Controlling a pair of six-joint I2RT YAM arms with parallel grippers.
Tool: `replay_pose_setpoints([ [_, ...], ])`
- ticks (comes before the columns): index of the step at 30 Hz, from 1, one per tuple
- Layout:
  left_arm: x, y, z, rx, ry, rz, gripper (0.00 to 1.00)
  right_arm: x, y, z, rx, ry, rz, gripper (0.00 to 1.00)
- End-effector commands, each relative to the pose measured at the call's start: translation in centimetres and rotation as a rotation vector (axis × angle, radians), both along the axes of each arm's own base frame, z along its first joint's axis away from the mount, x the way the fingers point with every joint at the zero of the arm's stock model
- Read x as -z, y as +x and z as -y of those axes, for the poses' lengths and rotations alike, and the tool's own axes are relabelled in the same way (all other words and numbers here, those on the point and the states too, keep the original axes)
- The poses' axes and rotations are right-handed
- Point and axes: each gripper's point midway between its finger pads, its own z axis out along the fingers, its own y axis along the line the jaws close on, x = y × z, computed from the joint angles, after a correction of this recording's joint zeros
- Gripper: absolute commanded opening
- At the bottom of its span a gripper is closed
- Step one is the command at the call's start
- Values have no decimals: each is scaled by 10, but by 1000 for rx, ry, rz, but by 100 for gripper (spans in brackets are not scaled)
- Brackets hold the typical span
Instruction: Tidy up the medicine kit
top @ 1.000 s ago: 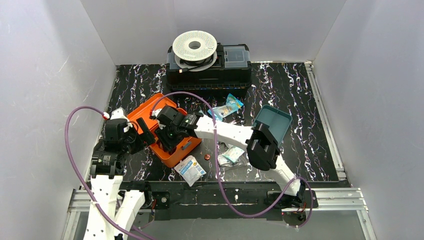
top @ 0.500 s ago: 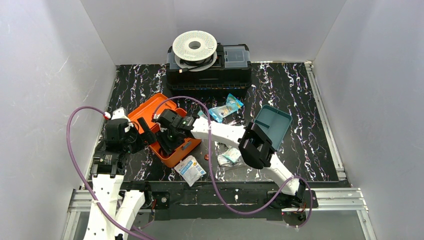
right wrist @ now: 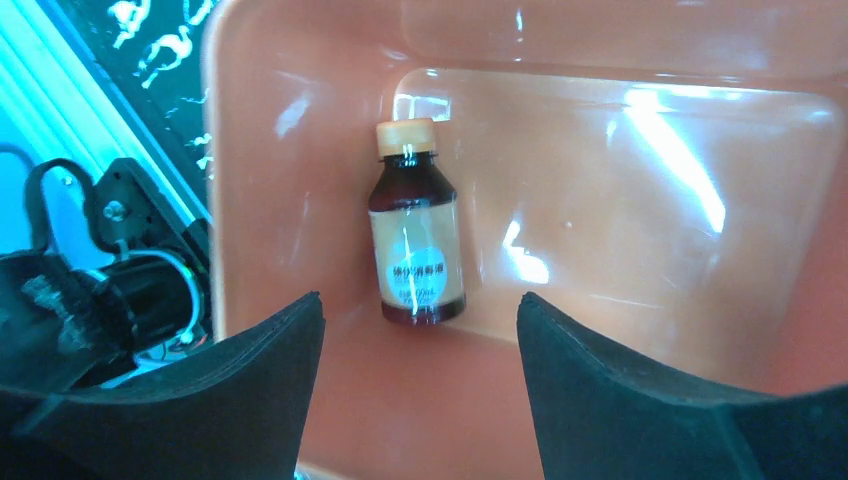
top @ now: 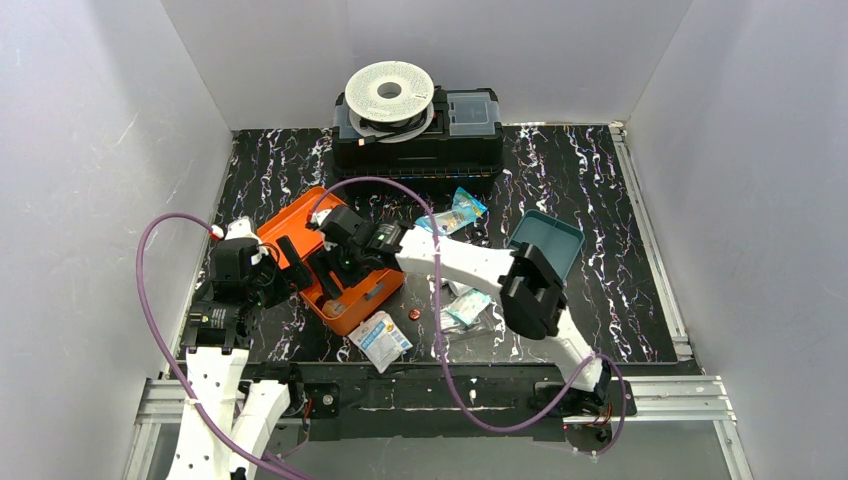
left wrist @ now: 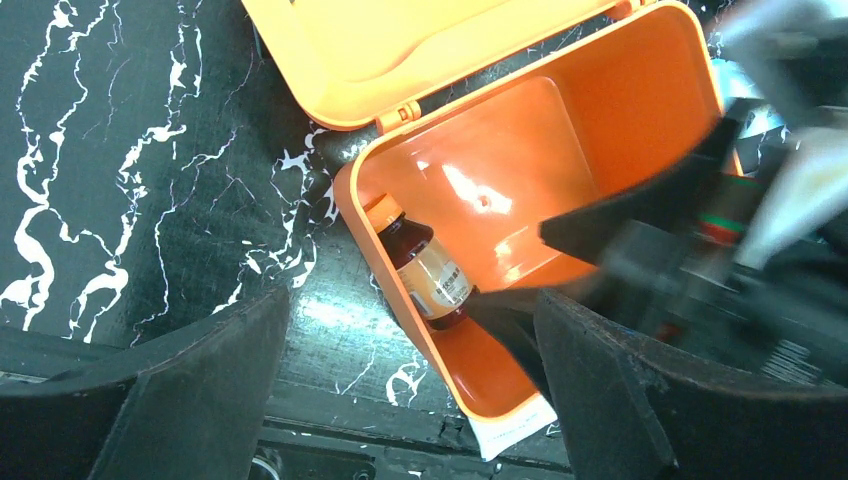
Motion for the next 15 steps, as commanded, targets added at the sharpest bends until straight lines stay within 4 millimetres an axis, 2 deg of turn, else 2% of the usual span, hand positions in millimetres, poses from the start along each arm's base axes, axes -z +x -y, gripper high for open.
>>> replay_pose_setpoints([
  [1, -2, 0, 1, 16, 7, 9, 93, -90, 18, 15, 37, 135, 187, 78],
  [5, -1, 1, 0, 15, 13, 14, 93, -120, 27, 46, 107, 161, 276, 78],
  [9, -1, 3, -2, 9, 18, 18, 94, -142, 30, 83, 197, 179, 270, 78],
  [12, 0, 5, 1, 13, 7, 24, 94, -144, 39, 120, 320, 118, 238, 79],
  [15, 2, 7, 2, 15, 2, 29, 95, -133, 44, 154, 437, 61, 265, 85],
])
